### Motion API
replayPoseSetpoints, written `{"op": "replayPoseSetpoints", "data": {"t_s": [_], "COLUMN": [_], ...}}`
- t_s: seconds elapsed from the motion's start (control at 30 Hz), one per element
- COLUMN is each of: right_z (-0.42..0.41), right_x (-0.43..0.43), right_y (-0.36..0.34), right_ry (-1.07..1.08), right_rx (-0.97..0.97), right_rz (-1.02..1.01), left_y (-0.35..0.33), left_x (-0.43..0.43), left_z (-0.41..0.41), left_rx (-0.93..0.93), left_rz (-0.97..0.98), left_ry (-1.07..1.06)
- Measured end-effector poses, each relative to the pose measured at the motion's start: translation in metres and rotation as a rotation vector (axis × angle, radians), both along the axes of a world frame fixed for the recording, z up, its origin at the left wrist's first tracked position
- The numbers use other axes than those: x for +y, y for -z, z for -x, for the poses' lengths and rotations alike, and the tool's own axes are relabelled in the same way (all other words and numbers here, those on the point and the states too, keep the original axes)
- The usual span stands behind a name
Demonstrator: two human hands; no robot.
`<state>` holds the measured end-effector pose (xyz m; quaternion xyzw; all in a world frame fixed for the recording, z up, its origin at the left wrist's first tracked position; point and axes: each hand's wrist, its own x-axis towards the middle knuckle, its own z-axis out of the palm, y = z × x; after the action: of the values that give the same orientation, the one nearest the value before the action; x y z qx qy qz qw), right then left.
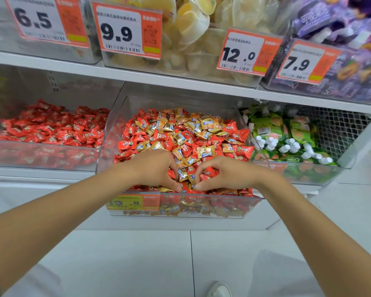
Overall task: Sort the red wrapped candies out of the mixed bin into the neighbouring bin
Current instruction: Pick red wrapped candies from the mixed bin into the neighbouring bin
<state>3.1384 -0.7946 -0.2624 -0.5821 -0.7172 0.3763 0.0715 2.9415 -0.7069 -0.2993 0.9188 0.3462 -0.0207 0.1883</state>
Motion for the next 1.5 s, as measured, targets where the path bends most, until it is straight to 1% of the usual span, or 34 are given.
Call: {"op": "replayPoseSetpoints", "data": {"t_s": [0.03,0.1,0.13,0.17,0.27,0.33,0.43,0.5,0.6,0.7,0.8,0.93,1.03,1.17,1.27,1.37,1.43,1.47,1.5], "right_z": [0.005,0.011,0.012,0.012,0.004,-0.005,-0.017,-0.018,-0.014,-0.009,0.005,0.042,0.077,0.132,0.178,0.213,0.230,0.237,0.241], "right_x": [0.001,0.005,0.007,0.009,0.009,0.008,0.006,0.006,0.007,0.008,0.009,0.017,0.030,0.064,0.102,0.152,0.183,0.197,0.209], "right_y": [0.001,0.002,0.001,0.001,0.001,0.000,-0.002,-0.005,-0.007,-0.007,-0.011,-0.014,-0.018,-0.026,-0.027,-0.018,-0.010,-0.007,-0.005], "right_ry": [-0.028,-0.055,-0.053,-0.045,0.061,0.154,0.328,0.401,0.446,0.457,0.445,0.400,0.375,0.296,0.217,0.174,0.157,0.147,0.128], "right_rx": [-0.026,-0.124,-0.157,-0.152,0.010,0.111,0.235,0.235,0.252,0.328,0.330,0.305,0.301,0.339,0.347,0.285,0.202,0.139,0.059], "right_rz": [0.026,0.064,0.089,0.113,0.066,-0.003,-0.059,-0.080,-0.098,-0.098,-0.179,-0.288,-0.363,-0.486,-0.525,-0.514,-0.514,-0.514,-0.485], "left_y": [0.000,0.002,0.004,0.003,0.000,-0.002,-0.005,-0.009,-0.016,-0.029,-0.041,-0.050,-0.056,-0.045,-0.031,-0.020,-0.016,-0.014,-0.013], "left_x": [-0.001,0.000,0.003,0.004,0.007,0.007,0.012,0.012,0.012,0.011,0.006,0.007,0.022,0.053,0.081,0.118,0.144,0.156,0.165], "left_z": [-0.003,-0.006,-0.006,-0.005,0.002,0.008,0.018,0.023,0.029,0.039,0.050,0.070,0.107,0.182,0.233,0.268,0.284,0.290,0.294], "left_rx": [0.027,0.029,0.014,-0.028,-0.224,-0.320,-0.419,-0.468,-0.548,-0.628,-0.670,-0.685,-0.702,-0.611,-0.613,-0.615,-0.588,-0.551,-0.467], "left_rz": [-0.033,-0.026,0.005,0.056,0.281,0.335,0.318,0.315,0.276,0.251,0.187,0.083,0.030,-0.067,-0.114,-0.171,-0.200,-0.178,-0.135], "left_ry": [0.002,0.001,-0.006,-0.015,-0.077,-0.121,-0.151,-0.161,-0.191,-0.236,-0.224,-0.269,-0.342,-0.513,-0.658,-0.783,-0.800,-0.788,-0.771]}}
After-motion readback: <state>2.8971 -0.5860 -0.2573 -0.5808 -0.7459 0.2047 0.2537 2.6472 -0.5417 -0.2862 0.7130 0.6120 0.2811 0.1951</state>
